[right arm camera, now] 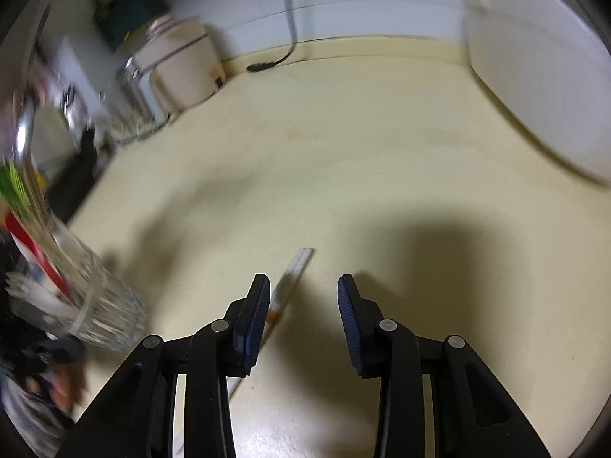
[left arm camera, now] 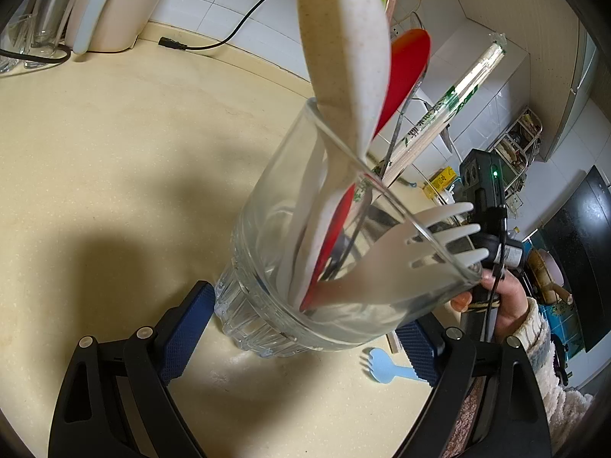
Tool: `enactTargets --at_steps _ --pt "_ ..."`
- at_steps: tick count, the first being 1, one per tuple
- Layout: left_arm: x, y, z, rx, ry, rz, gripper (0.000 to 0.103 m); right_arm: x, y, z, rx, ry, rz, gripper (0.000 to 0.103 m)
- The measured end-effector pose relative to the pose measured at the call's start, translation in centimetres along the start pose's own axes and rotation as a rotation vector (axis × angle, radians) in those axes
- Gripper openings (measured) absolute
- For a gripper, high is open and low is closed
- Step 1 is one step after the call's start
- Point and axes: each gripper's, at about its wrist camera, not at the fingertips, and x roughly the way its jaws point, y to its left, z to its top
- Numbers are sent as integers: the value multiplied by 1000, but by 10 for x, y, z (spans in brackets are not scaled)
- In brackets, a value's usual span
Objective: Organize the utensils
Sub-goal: 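Move the right gripper back over the white chopsticks on the counter, then close the right gripper on the white chopsticks and lift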
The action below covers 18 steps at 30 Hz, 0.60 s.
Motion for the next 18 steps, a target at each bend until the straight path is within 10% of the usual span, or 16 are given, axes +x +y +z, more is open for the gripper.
enactTargets --at_steps 9,18 --pt "0 0 0 0 0 0 92 0 -4 -8 79 26 76 36" --pt "0 0 0 0 0 0 92 14 43 -14 -133 2 -148 36"
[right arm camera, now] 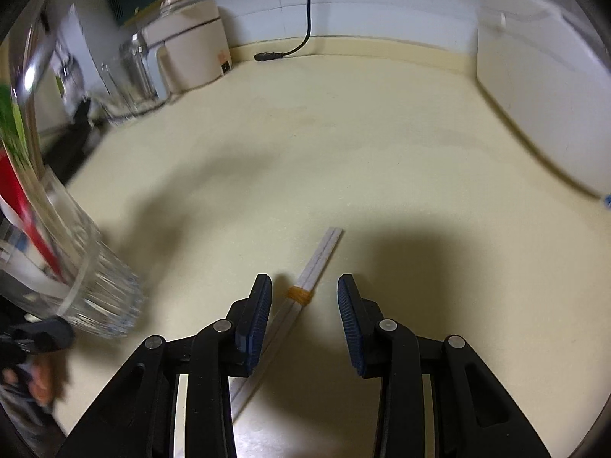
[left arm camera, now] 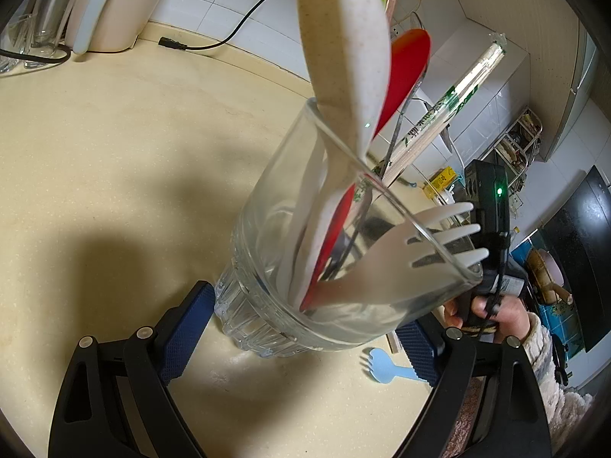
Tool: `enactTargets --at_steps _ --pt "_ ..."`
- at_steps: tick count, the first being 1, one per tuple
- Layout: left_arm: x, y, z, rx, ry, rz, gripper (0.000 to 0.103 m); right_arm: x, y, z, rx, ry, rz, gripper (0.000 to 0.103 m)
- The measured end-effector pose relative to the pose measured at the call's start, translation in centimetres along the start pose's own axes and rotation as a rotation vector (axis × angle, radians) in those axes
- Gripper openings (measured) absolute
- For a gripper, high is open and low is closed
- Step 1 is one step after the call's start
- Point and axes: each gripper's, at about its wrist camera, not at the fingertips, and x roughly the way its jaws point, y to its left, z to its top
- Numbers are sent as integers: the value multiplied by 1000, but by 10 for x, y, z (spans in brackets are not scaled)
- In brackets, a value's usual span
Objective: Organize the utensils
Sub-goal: 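Close the right gripper on the white chopsticks and lift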
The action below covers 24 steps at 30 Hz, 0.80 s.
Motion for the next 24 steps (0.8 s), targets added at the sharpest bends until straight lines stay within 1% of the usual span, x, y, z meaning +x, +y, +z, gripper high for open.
enactTargets --at_steps 2,3,4,7,11,17,20,21,24 --pt "0 0 0 0 0 0 92 2 10 -1 -58 0 -59 36" --pt "0 0 0 0 0 0 92 1 15 -2 -87 -5 -75 27" --pt "0 0 0 0 0 0 92 1 19 -3 -102 -5 -65 20" --pt "0 0 0 0 0 0 92 1 24 -3 -117 -5 -72 19" --pt "0 0 0 0 0 0 92 1 19 -2 -89 -3 -37 19" --pt "0 0 0 0 0 0 92 0 23 -2 -110 -9 -53 20" --pt "0 0 0 0 0 0 92 0 22 -3 -102 -15 -38 17" --pt "0 0 0 0 0 0 92 -1 22 -4 -98 -15 -36 14" --pt "0 0 0 0 0 0 92 -3 19 -5 -78 -23 -25 13"
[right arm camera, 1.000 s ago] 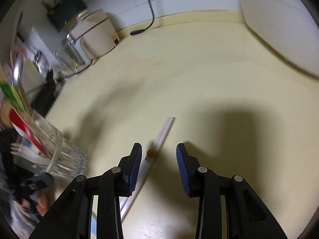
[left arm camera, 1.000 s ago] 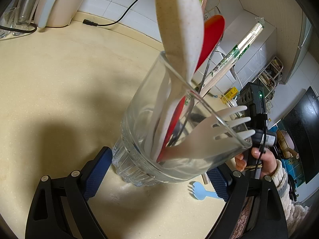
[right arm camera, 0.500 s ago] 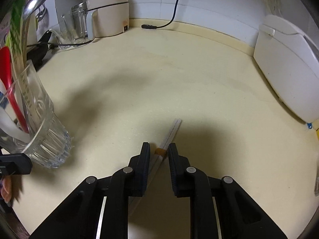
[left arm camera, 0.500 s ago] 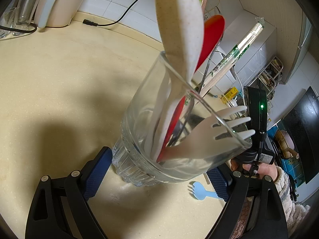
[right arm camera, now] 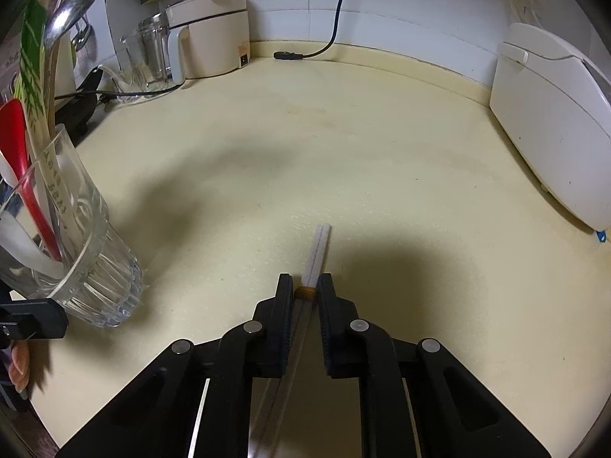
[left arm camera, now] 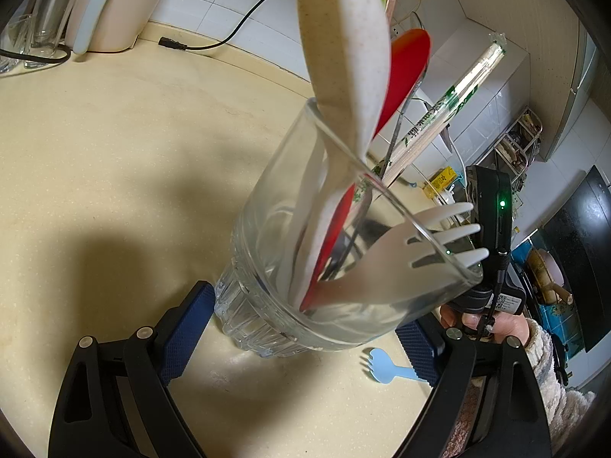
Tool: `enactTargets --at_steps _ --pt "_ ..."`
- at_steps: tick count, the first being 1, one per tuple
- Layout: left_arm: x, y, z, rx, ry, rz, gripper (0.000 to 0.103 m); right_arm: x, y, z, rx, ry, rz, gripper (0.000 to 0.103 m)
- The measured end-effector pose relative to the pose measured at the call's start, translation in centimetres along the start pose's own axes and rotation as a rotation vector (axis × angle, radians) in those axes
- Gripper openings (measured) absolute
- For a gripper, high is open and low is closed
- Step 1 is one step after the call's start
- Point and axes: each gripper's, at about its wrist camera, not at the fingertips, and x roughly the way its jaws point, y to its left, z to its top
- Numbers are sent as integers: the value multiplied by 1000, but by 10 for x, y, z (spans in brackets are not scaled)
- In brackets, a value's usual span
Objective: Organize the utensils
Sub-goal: 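Close the right gripper on the white chopsticks and lift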
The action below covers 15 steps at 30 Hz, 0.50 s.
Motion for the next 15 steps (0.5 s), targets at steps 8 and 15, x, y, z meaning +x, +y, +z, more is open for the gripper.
enactTargets --at_steps 8,15 --pt "0 0 0 0 0 0 92 -19 -15 3 104 -102 50 12" --pt "0 0 0 0 0 0 92 -61 -17 5 117 -291 16 12"
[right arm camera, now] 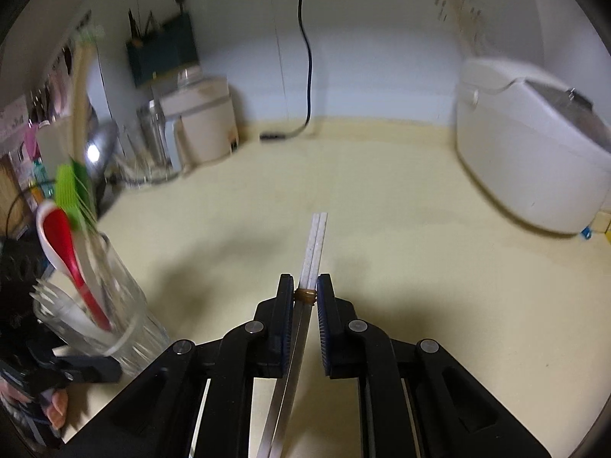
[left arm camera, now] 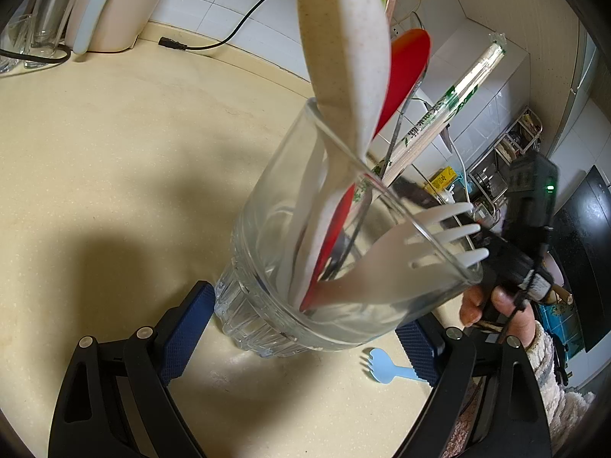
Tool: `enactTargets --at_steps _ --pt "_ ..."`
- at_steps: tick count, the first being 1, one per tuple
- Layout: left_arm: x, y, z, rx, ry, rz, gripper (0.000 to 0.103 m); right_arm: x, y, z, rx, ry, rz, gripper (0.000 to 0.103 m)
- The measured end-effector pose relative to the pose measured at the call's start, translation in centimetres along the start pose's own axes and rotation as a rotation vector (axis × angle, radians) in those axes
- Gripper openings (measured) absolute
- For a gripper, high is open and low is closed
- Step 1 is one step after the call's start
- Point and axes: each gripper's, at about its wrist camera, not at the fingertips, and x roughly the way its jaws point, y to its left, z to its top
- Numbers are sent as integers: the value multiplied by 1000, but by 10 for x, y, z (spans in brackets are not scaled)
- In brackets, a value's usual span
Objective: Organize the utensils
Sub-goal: 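Close the right gripper on the white chopsticks and lift, then carry the white chopsticks over the glass and lower them in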
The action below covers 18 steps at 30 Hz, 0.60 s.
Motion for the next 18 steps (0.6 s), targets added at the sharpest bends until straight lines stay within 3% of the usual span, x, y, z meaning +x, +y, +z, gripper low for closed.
enactTargets --at_steps 8,18 --pt "0 0 0 0 0 0 92 -35 -1 9 20 -131 7 12" --pt "0 0 0 0 0 0 92 -59 3 11 11 -210 11 12"
